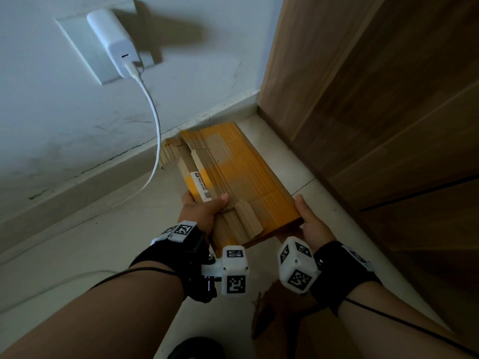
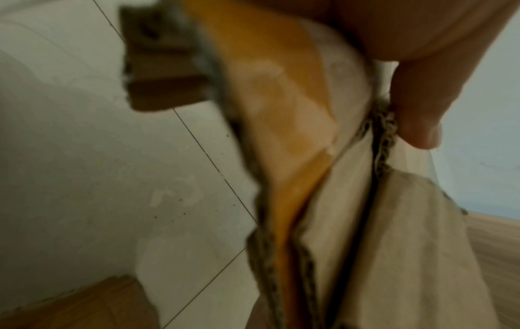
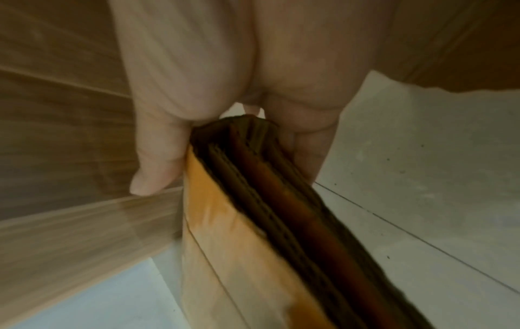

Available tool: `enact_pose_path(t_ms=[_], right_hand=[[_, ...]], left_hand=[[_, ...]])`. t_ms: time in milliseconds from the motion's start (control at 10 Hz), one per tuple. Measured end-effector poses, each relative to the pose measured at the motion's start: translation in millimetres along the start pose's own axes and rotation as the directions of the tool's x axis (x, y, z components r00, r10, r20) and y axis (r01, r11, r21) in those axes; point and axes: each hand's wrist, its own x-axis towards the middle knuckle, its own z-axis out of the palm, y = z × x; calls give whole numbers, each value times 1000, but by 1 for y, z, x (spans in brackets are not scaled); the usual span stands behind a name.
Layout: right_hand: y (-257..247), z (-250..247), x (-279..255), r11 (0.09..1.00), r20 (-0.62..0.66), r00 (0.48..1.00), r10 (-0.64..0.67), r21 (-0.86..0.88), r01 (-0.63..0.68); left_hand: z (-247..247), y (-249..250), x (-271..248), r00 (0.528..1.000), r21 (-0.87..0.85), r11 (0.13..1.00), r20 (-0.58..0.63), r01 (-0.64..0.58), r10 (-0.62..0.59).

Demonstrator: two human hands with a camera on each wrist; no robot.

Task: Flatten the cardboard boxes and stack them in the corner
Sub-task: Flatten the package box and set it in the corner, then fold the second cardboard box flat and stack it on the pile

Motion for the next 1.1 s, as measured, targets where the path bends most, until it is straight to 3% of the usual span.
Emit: enact_pose_path(t_ms=[200, 300, 500, 600, 700, 800, 900, 1000, 1100], right_hand=[[12, 12, -2, 997, -35, 997, 67, -38, -68], [11, 12, 6, 997, -119, 993, 26, -69, -34], [-5, -2, 39, 976, -339, 928, -155, -199, 91], [-18, -3, 50, 941, -392, 894, -217, -328, 85], [-27, 1, 64, 878, -468, 849, -247, -479, -8], [-34, -7, 79, 794, -443, 868, -223, -600, -102], [-40, -9, 81, 839, -353, 917, -186, -542, -39], [-47, -6, 87, 893, -326, 922, -210, -448, 44], [-46, -6, 92, 888, -289, 932, -216, -456, 64]], left_hand=[[10, -5, 3, 999, 99, 995, -30, -12, 15], [15, -5, 4, 1000, 263, 965, -12, -16, 19], [8, -5, 6, 994, 464, 881, 3, 93, -107], [-1, 1, 8, 995, 477, 874, -13, 96, -102], [-6, 7, 9, 996, 477, 875, -4, 84, -93], [-8, 8, 9, 996, 502, 862, 0, 74, -86], [-9, 7, 8, 995, 508, 857, 0, 83, -96], [-9, 8, 8, 995, 514, 854, 8, 84, -102], [-9, 10, 8, 995, 516, 853, 10, 83, -103]])
